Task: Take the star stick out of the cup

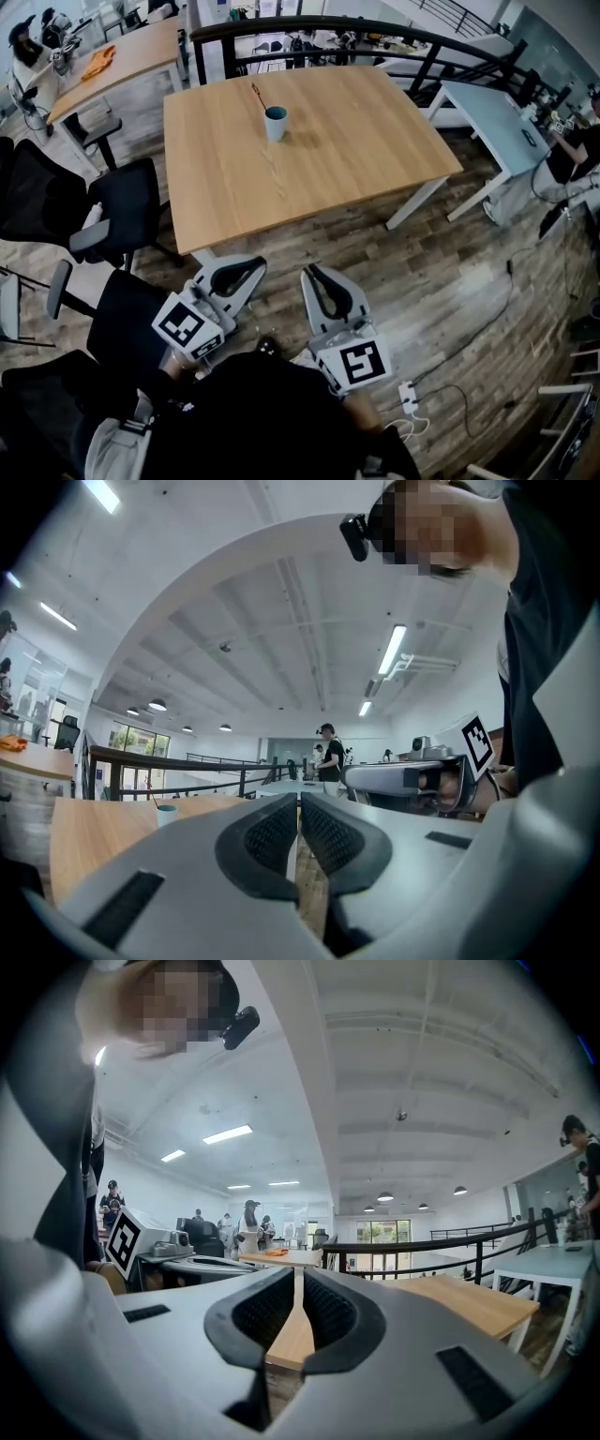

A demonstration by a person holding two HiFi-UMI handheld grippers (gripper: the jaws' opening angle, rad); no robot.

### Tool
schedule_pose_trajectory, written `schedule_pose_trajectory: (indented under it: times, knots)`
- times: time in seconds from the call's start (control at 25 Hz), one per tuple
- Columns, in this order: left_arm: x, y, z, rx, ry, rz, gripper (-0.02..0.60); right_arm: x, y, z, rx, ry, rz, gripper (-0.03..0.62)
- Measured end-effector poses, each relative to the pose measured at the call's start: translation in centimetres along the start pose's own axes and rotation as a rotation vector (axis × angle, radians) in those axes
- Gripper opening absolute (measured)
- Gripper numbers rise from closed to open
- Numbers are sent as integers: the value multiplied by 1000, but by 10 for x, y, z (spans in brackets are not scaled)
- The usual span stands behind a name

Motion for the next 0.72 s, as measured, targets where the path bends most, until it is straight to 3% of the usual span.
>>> schedule_pose_trajectory:
  times: [0.24, 0.72]
  knots:
    - [-1, -7, 38, 70, -17, 16, 23, 4, 40, -8, 40, 13, -9, 25]
    - [5, 40, 100, 250, 2, 26, 23, 2, 143, -85, 211, 15, -36, 25]
Point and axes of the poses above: the fingertips, and each gripper's own axes: y forward along the fingers, z to its left, x out of its top, the point moved 7 cm from there along -y, backward along the fingers, and after that the axes turned 6 degrees about -x, right-handed, at the moved point
